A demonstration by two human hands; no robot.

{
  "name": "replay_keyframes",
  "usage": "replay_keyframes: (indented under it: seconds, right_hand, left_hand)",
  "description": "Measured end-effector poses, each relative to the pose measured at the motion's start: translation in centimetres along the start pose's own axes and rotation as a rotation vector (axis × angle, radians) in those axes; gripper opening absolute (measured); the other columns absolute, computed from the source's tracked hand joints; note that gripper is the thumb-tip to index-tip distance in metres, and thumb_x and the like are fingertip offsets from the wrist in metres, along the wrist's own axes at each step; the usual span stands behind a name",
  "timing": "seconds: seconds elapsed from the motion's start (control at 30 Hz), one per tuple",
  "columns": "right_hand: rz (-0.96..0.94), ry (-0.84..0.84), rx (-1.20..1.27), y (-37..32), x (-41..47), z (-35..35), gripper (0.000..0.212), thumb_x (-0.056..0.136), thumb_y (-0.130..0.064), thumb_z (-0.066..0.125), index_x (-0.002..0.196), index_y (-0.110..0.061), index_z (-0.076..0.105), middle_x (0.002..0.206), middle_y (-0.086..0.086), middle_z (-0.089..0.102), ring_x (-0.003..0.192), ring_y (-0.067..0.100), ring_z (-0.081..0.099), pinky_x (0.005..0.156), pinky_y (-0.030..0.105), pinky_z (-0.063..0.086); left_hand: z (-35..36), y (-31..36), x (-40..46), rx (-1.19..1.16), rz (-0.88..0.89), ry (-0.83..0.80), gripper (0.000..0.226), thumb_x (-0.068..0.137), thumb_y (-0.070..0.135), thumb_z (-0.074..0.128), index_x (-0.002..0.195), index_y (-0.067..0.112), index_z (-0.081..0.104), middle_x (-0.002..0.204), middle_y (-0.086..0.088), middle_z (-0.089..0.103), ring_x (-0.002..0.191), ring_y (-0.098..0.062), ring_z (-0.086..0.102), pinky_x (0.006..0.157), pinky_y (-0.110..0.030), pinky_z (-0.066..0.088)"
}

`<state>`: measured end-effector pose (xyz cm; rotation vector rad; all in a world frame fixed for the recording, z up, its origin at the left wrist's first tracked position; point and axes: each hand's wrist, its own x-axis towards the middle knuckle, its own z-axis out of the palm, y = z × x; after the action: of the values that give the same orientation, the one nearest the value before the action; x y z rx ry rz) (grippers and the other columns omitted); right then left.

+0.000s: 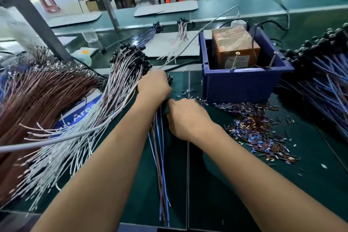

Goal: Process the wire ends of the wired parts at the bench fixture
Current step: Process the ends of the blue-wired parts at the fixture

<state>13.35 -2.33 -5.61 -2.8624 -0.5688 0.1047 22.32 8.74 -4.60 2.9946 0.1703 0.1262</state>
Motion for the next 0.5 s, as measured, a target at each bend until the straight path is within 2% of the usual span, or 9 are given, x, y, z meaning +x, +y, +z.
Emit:
replay_keyframes:
  seconds: [0.07,0.13,0.23,0.3,0.37,0.43,0.5]
  right_hand:
    - [0.023,-0.04,0.039,0.3,0.4,-0.1,0.017,0.099,-0.017,0.053,0.115,-0.011,0.054,0.111,0.019,0.066,0.106,0.04,0.061,0.071,0.036,0.038]
    - [0.043,-0.075,0.113,0.8,0.7,-0.5,0.02,0.101,-0.021,0.05,0.117,-0.011,0.057,0.113,0.022,0.066,0.108,0.041,0.06,0.074,0.037,0.041]
    - [0.051,-0.082,0.232,1.7,0.7,-1.2,0.022,0.104,-0.028,0.048,0.112,-0.012,0.062,0.112,0.018,0.069,0.103,0.04,0.063,0.076,0.035,0.046]
    - [0.06,-0.084,0.34,2.2,0.5,-1.3,0.022,0.105,-0.029,0.048,0.108,-0.013,0.063,0.107,0.017,0.071,0.095,0.039,0.067,0.08,0.042,0.056]
    - [0.067,-0.071,0.411,2.5,0.4,-1.2,0.021,0.106,-0.03,0.048,0.104,-0.014,0.062,0.101,0.015,0.071,0.088,0.037,0.066,0.082,0.046,0.058]
    - [0.081,-0.08,0.41,2.5,0.4,-1.0,0.021,0.106,-0.029,0.047,0.105,-0.015,0.063,0.101,0.01,0.069,0.09,0.033,0.063,0.081,0.04,0.055]
    - [0.092,-0.109,0.383,2.3,0.4,-1.0,0.023,0.107,-0.029,0.046,0.107,-0.015,0.064,0.103,0.008,0.068,0.095,0.031,0.062,0.081,0.039,0.051]
  left_hand:
    - [0.0,0.1,-0.3,-0.03,-0.001,-0.044,0.027,0.085,0.026,0.067,0.076,0.013,0.046,0.111,-0.018,0.067,0.103,-0.041,0.065,0.077,-0.037,0.045]
    - [-0.2,0.1,-0.6,-0.099,-0.017,-0.048,0.03,0.084,0.027,0.063,0.071,0.013,0.041,0.102,-0.019,0.065,0.093,-0.039,0.062,0.074,-0.034,0.042]
    - [-0.8,0.3,-1.1,-0.208,-0.034,-0.034,0.031,0.087,0.027,0.061,0.068,0.01,0.044,0.09,-0.018,0.06,0.083,-0.036,0.056,0.071,-0.034,0.04]
    - [-1.5,0.4,-1.3,-0.219,-0.05,0.046,0.026,0.089,0.027,0.061,0.077,0.006,0.052,0.091,-0.017,0.06,0.086,-0.037,0.058,0.072,-0.034,0.04]
    - [-2.3,0.6,-1.5,-0.19,-0.054,0.145,0.022,0.087,0.027,0.063,0.091,0.005,0.064,0.097,-0.017,0.067,0.093,-0.039,0.064,0.074,-0.034,0.042]
    - [-3.4,0.9,-1.6,-0.178,-0.047,0.212,0.024,0.085,0.026,0.065,0.099,0.007,0.071,0.099,-0.017,0.07,0.095,-0.038,0.066,0.074,-0.035,0.046]
    - [-4.5,1.5,-1.8,-0.264,-0.05,0.227,0.024,0.088,0.025,0.06,0.101,0.006,0.069,0.095,-0.012,0.073,0.089,-0.033,0.067,0.074,-0.034,0.049]
